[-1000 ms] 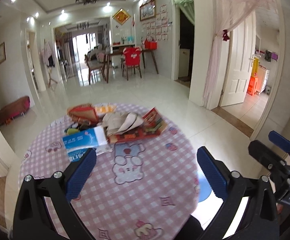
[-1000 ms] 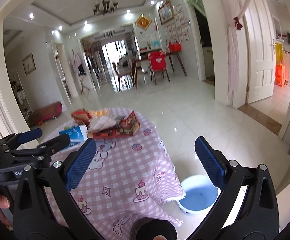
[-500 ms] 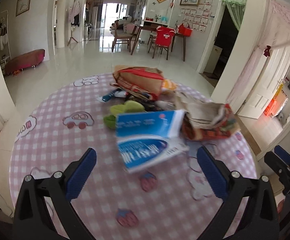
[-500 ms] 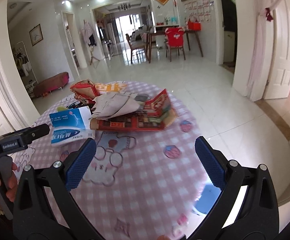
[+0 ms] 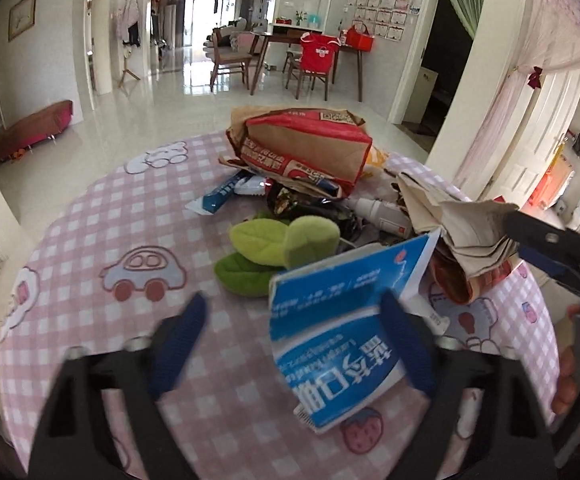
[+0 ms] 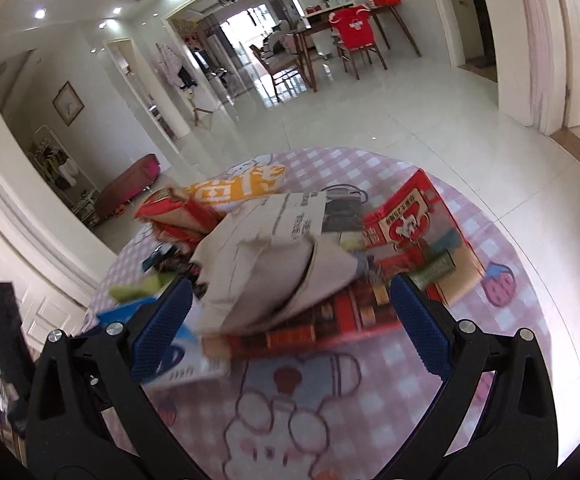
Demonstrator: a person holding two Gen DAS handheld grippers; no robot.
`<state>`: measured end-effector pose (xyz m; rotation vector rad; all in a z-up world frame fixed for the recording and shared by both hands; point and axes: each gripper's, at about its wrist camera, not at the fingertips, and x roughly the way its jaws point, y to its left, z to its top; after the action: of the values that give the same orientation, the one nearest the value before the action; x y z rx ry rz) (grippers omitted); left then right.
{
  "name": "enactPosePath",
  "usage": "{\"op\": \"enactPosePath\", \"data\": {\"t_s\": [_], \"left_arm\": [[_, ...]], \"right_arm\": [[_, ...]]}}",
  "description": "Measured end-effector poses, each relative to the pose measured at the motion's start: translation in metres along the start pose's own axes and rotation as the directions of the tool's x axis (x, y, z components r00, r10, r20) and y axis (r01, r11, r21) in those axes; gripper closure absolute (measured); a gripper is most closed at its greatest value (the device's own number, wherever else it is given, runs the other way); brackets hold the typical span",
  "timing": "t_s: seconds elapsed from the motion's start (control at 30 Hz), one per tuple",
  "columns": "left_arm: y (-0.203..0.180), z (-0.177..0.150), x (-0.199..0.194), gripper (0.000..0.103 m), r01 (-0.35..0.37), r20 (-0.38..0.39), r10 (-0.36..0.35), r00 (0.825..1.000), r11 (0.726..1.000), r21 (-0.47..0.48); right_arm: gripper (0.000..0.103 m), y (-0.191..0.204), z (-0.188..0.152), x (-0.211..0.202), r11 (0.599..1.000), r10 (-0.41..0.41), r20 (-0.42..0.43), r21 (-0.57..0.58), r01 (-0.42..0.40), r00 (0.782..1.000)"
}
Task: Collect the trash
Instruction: 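Grasp the folded newspaper with the right gripper while the left gripper grasps the blue tissue box, then drop the tissue box into the blue bucket with the left gripper while the right gripper carries the newspaper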
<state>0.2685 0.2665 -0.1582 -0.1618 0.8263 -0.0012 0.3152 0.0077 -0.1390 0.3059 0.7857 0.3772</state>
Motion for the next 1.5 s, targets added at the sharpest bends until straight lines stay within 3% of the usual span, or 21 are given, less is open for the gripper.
{"op": "enactPosePath", "data": {"t_s": [0.13,0.17,0.2,0.23,0.3,0.5,0.73,0.93,1.07,1.17,1.33,1.5], "left_arm": [[-0.003,0.000,0.007,0.056,0.023,-0.015,-0.023,1.000,1.000,0.016],[-0.004,0.000,0.005,0.061,0.023,-0.008,-0.023,1.000,1.000,0.016],[-0.003,0.000,0.003,0.069,0.027,0.000,-0.027,1.000,1.000,0.014],[-0.001,0.000,0.000,0.074,0.038,0.007,-0.038,0.999,0.999,0.009],[0.002,-0.002,-0.010,0.086,0.078,0.023,-0.077,0.997,0.997,-0.009],[-0.009,-0.011,-0.039,0.096,0.108,0.060,-0.109,0.992,0.994,0.020],[-0.027,-0.020,-0.086,0.099,0.098,0.134,-0.097,0.986,0.995,0.000],[-0.054,-0.022,-0.140,0.099,0.093,0.225,-0.097,0.970,0.995,0.029],[-0.098,-0.020,-0.165,0.099,0.133,0.253,-0.158,0.955,0.985,0.113],[-0.149,-0.017,-0.162,0.099,0.205,0.222,-0.249,0.943,0.957,0.203],[-0.250,-0.019,-0.125,0.099,0.326,0.085,-0.373,0.924,0.883,0.338],[-0.334,-0.032,-0.054,0.099,0.393,-0.095,-0.389,0.917,0.833,0.389]], "right_arm": [[0.008,-0.004,0.004,0.013,0.999,0.012,-0.007,0.032,-0.012,1.000],[0.013,-0.006,0.005,0.015,0.999,0.017,-0.018,0.038,-0.016,1.000],[0.033,-0.007,0.005,0.019,0.998,0.037,-0.030,0.049,-0.035,0.999],[0.042,-0.008,0.005,0.019,0.997,0.046,-0.036,0.061,-0.044,0.998],[0.042,-0.011,0.003,0.018,0.995,0.072,-0.041,0.076,-0.068,0.997],[0.057,-0.010,-0.002,-0.006,0.985,0.152,0.007,0.078,-0.152,0.988],[0.059,-0.007,-0.003,-0.052,0.977,0.200,0.083,0.054,-0.205,0.976],[0.059,-0.027,-0.005,-0.109,0.974,0.206,0.180,0.053,-0.218,0.962],[0.059,-0.058,-0.014,-0.159,0.986,0.139,0.261,0.056,-0.159,0.955],[0.059,-0.094,-0.025,-0.195,0.994,0.041,0.320,0.085,-0.072,0.947],[0.059,-0.164,-0.048,-0.235,0.981,-0.150,0.365,0.168,0.094,0.919],[0.059,-0.229,-0.069,-0.248,0.935,-0.313,0.347,0.278,0.222,0.884]]}}
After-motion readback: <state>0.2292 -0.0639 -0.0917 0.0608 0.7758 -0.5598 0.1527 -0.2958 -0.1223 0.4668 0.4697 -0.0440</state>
